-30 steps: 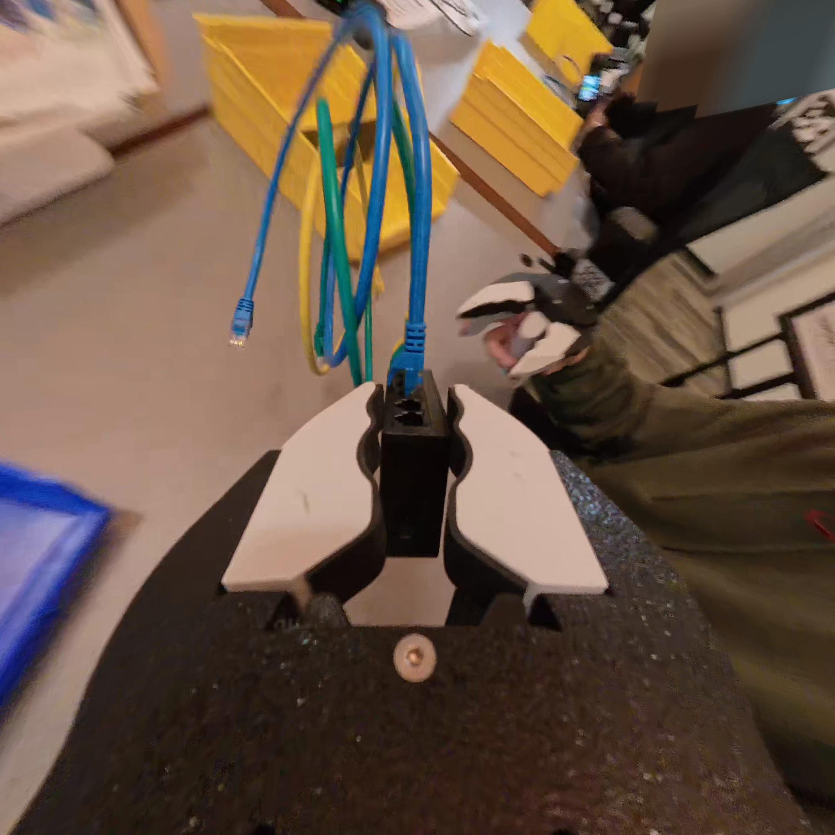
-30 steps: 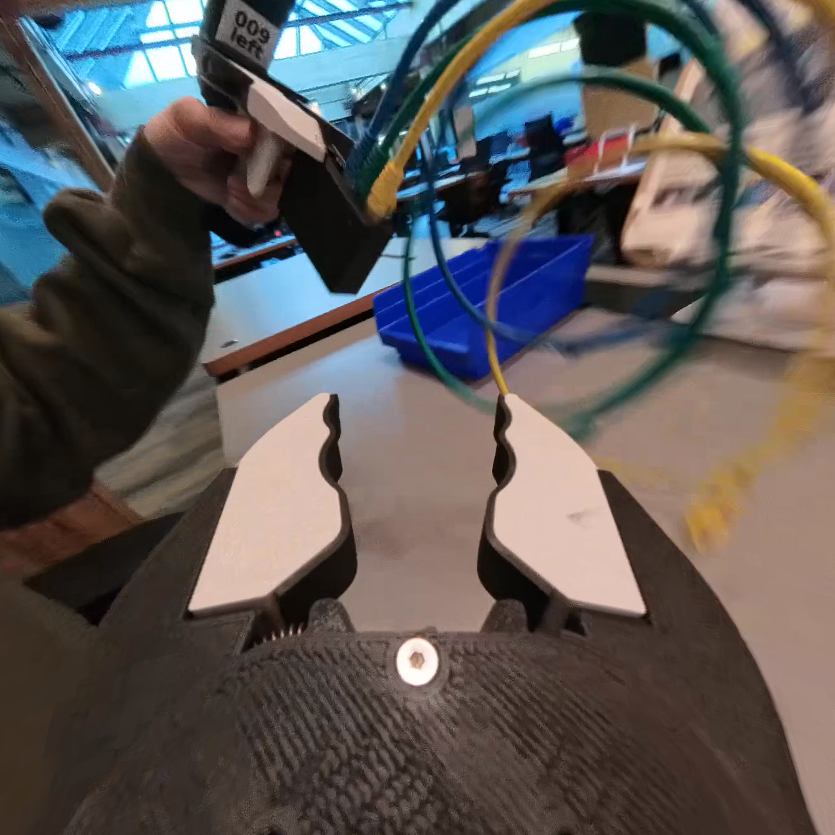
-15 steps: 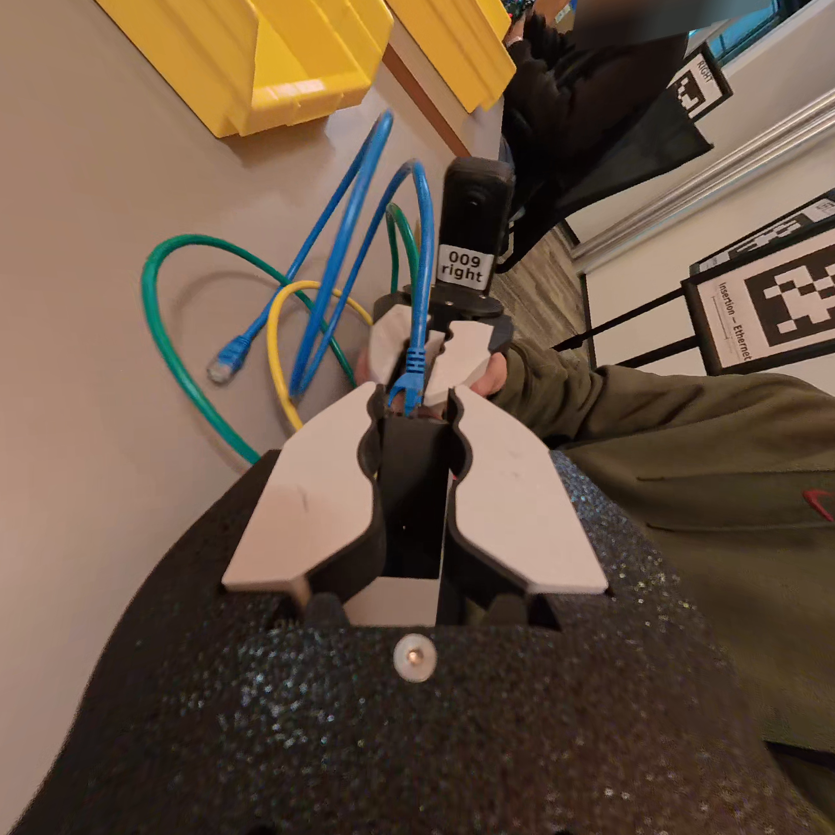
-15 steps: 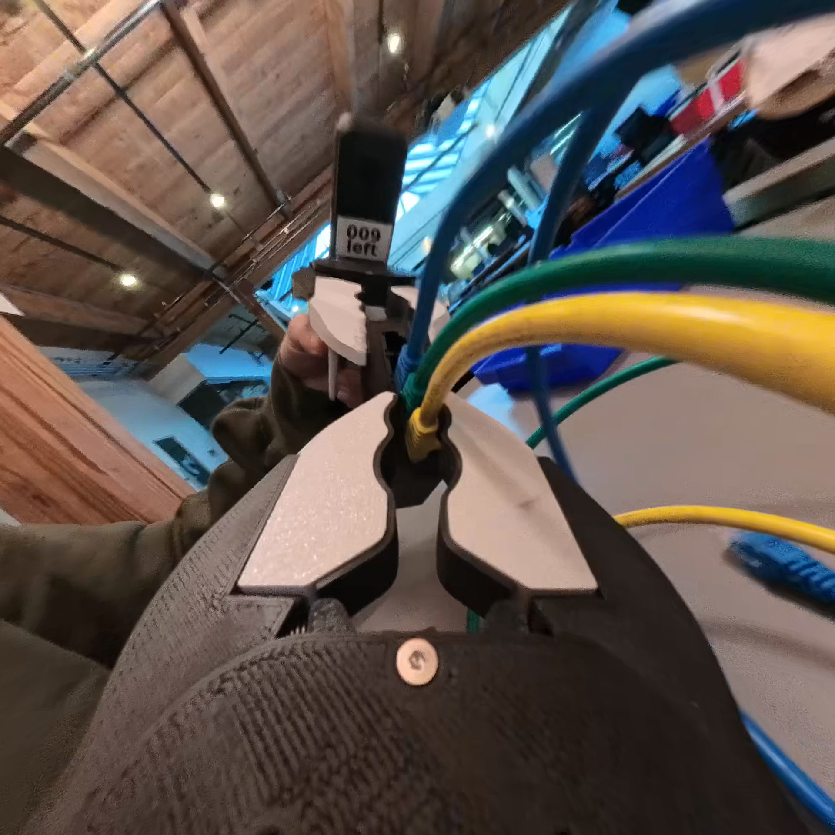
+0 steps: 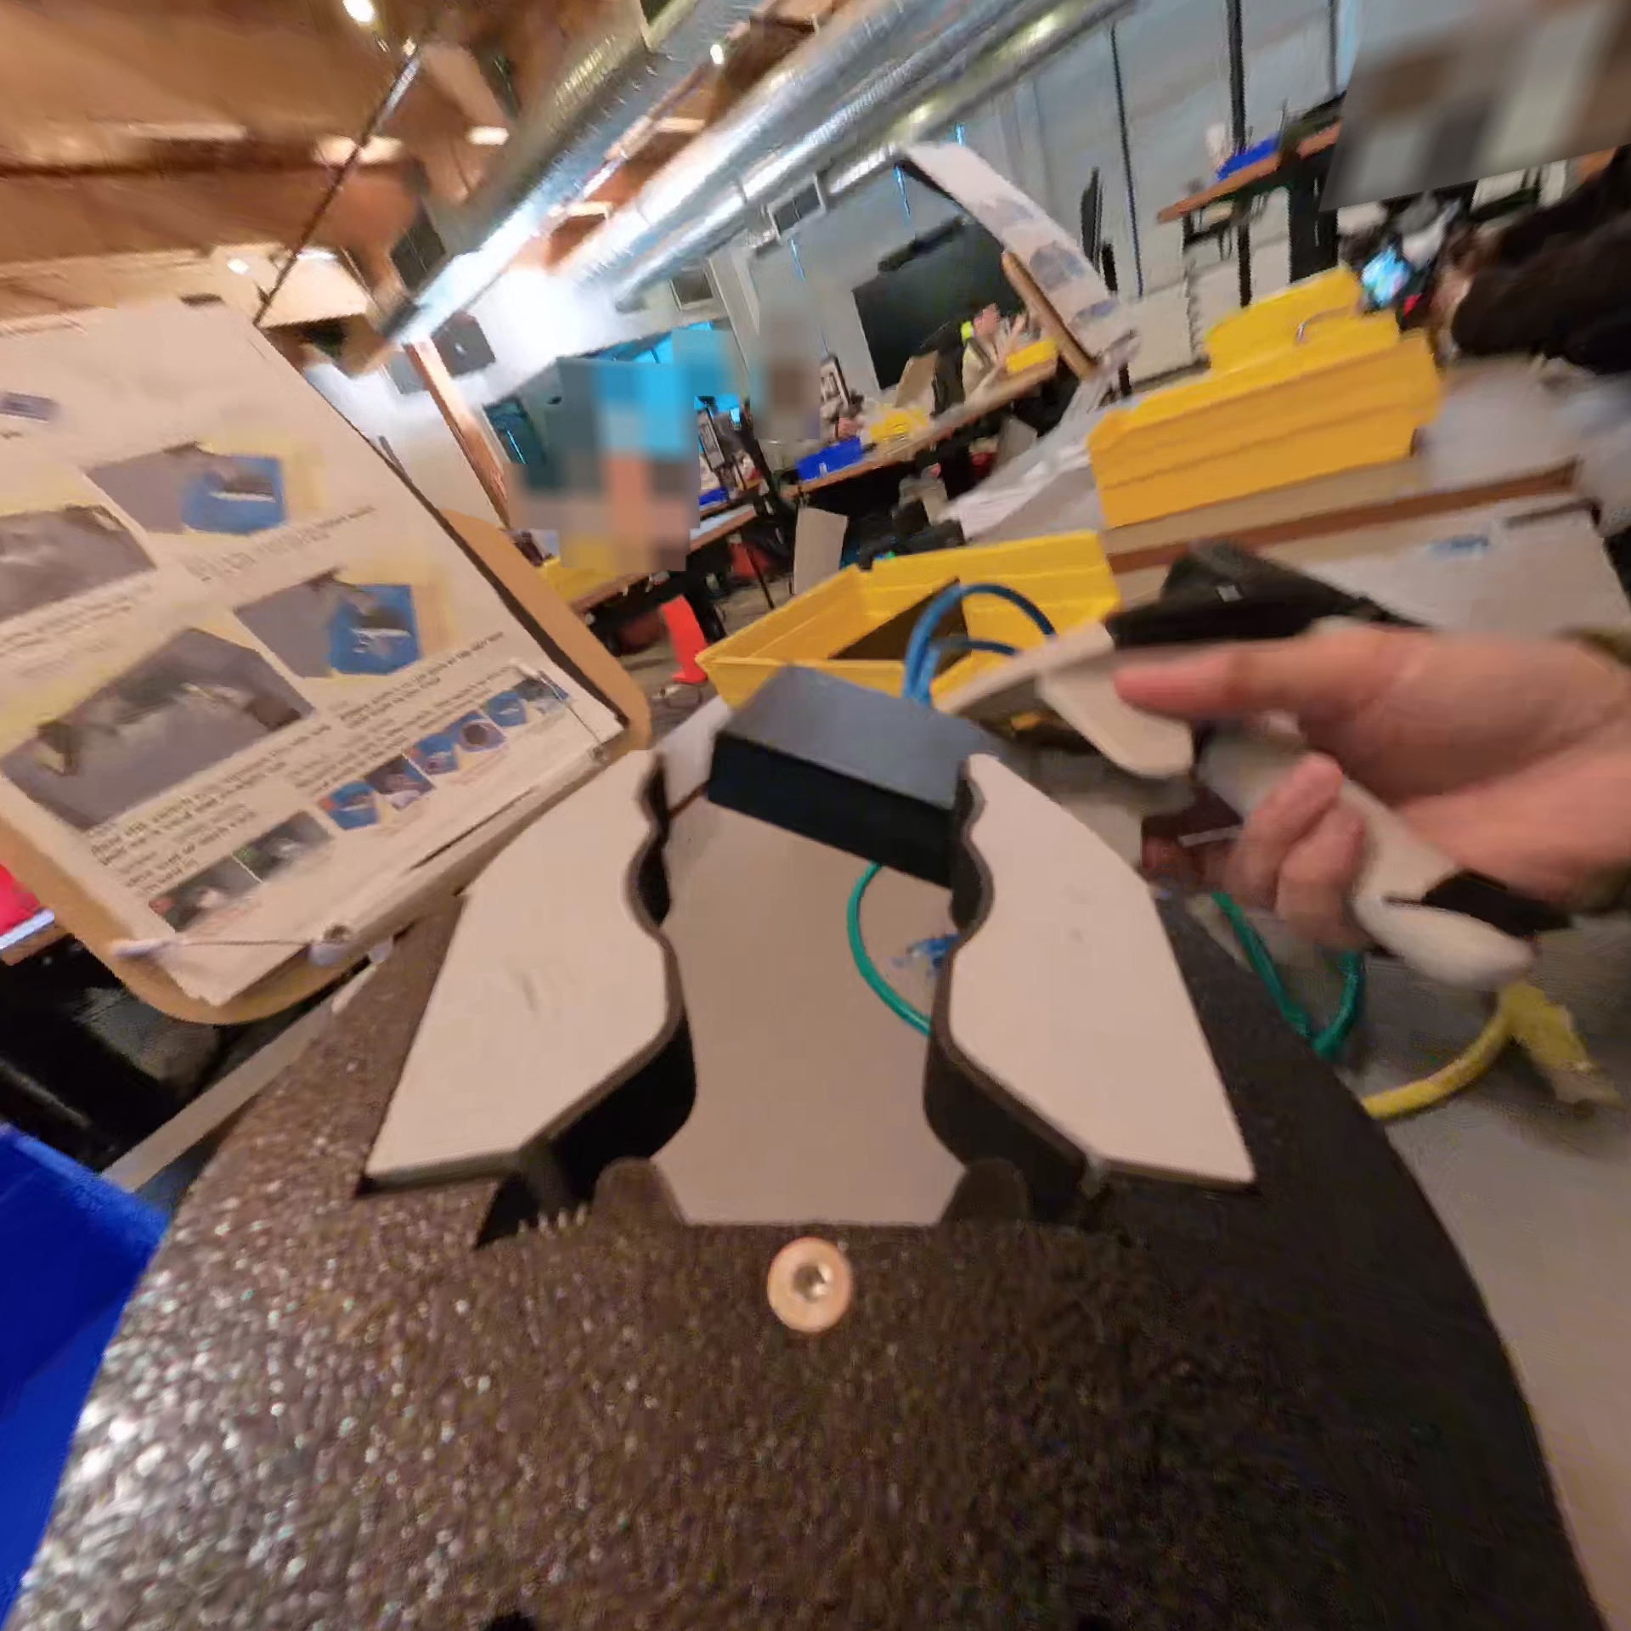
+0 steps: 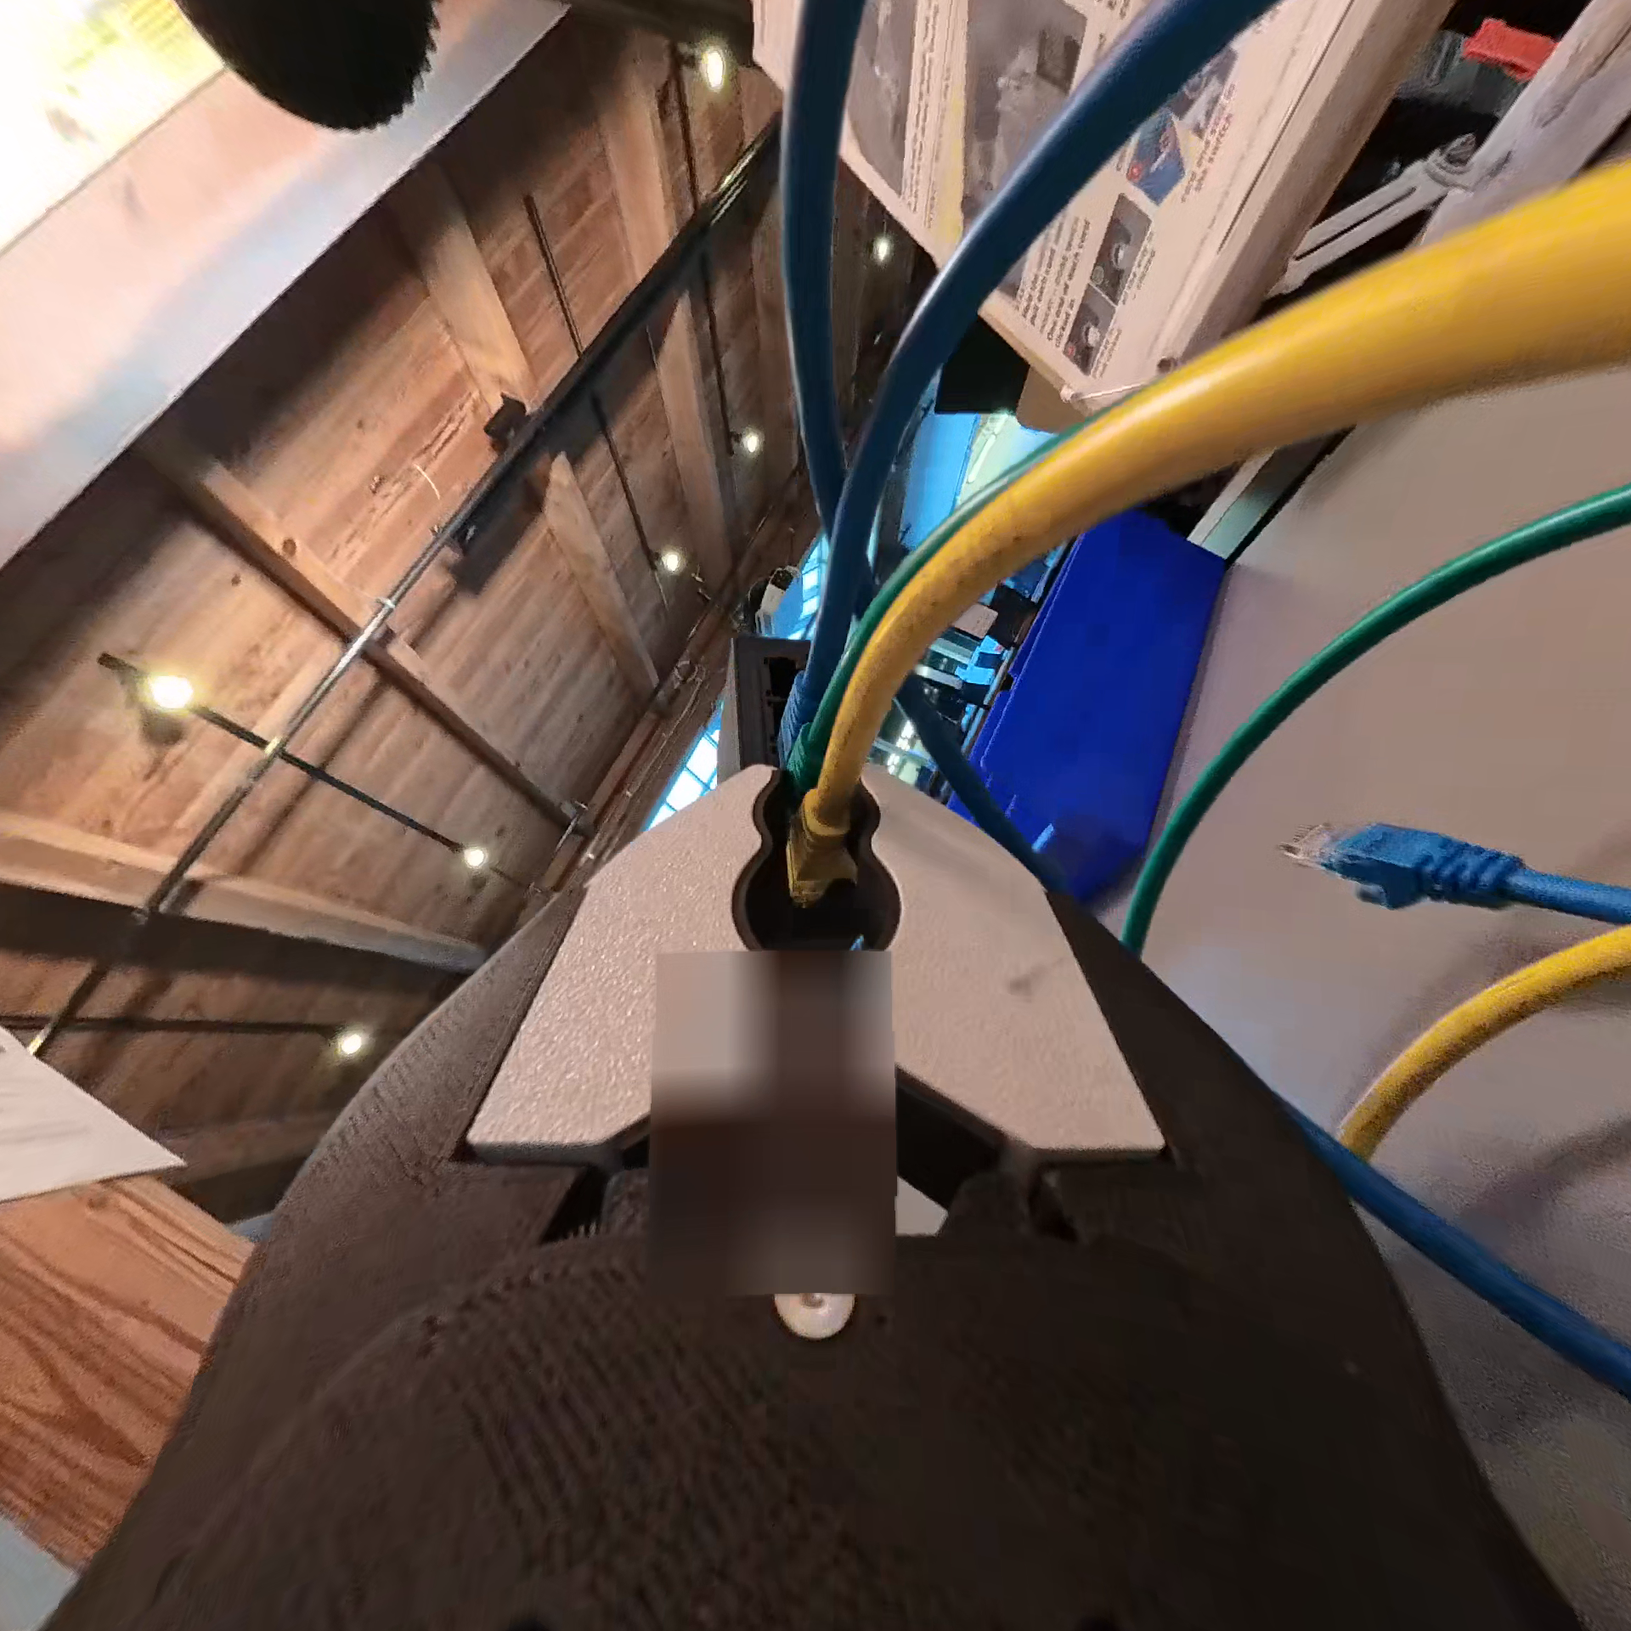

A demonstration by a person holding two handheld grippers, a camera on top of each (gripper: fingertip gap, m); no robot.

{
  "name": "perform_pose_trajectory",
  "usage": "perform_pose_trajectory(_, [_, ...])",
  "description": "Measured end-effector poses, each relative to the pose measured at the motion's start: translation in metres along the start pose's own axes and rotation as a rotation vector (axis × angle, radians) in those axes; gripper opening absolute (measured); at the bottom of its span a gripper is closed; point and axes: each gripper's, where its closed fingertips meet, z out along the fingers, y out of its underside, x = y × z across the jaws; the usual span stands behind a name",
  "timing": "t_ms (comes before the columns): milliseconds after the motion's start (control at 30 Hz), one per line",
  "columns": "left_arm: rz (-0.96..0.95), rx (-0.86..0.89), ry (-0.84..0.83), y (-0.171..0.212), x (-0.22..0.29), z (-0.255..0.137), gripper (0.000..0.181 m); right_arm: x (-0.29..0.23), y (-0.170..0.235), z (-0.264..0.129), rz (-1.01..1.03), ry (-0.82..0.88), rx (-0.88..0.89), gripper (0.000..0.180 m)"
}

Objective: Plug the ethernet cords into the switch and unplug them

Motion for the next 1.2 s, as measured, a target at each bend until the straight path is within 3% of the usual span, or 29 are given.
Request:
perform_pose_trajectory(67, [-0.105, -0.089, 0.008, 0.022, 0.01, 0.004, 0.085, -0.004, -0.004, 0.003, 0.013, -0.021, 0.024, 0.012])
perform_pose_trajectory(133, [-0.311, -0.136, 0.064, 0.034, 0.022, 0.008, 0.092, -0.005, -0.003, 0.005, -0.003, -0.019, 0.014, 0.012])
perform_pose_trajectory(267, [-0.687, -0.119, 0.162, 0.041, 0.031, 0.019, 0.077, 0.001, 0.0, 0.004, 0.018, 0.025, 0.047, 0.012])
perform_pose_trajectory(400, [-1.139, -0.051, 0.417, 0.028, 0.05, 0.027, 0.071, 0.005, 0.003, 0.002, -0.045, 0.077, 0.075, 0.012])
perform_pose_trajectory(467, [-1.329, 0.0, 0.466, 0.025, 0.048, 0.029, 0.052, 0.006, 0.007, 0.001, -0.085, 0.093, 0.072, 0.012])
perform_pose_trajectory(500, [-1.394, 0.003, 0.46, 0.027, 0.045, 0.032, 0.039, 0.006, 0.008, 0.0, -0.094, 0.096, 0.078, 0.012])
perform_pose_trajectory(600, [-1.522, -0.003, 0.418, 0.038, 0.038, 0.036, 0.027, 0.01, 0.012, -0.002, -0.173, 0.148, 0.059, 0.012])
perform_pose_trajectory(700, [-1.598, -0.024, 0.41, 0.045, 0.035, 0.039, 0.026, 0.016, 0.013, -0.002, -0.213, 0.182, 0.028, 0.013])
perform_pose_trajectory(833, [-1.763, -0.001, 0.389, 0.055, 0.027, 0.04, 0.026, 0.018, 0.034, -0.011, -0.291, 0.188, -0.147, 0.037])
perform_pose_trajectory(900, [-1.807, 0.017, 0.39, 0.058, 0.024, 0.039, 0.026, 0.015, 0.05, -0.02, -0.436, 0.192, -0.268, 0.035])
perform_pose_trajectory(1000, [-1.843, 0.017, 0.398, 0.062, 0.023, 0.038, 0.027, 0.013, 0.07, -0.035, -0.84, 0.232, -0.45, 0.034])
perform_pose_trajectory(1200, [-1.87, -0.017, 0.428, 0.062, 0.031, 0.04, 0.027, 0.025, 0.036, -0.044, -2.112, 0.499, -0.577, 0.051])
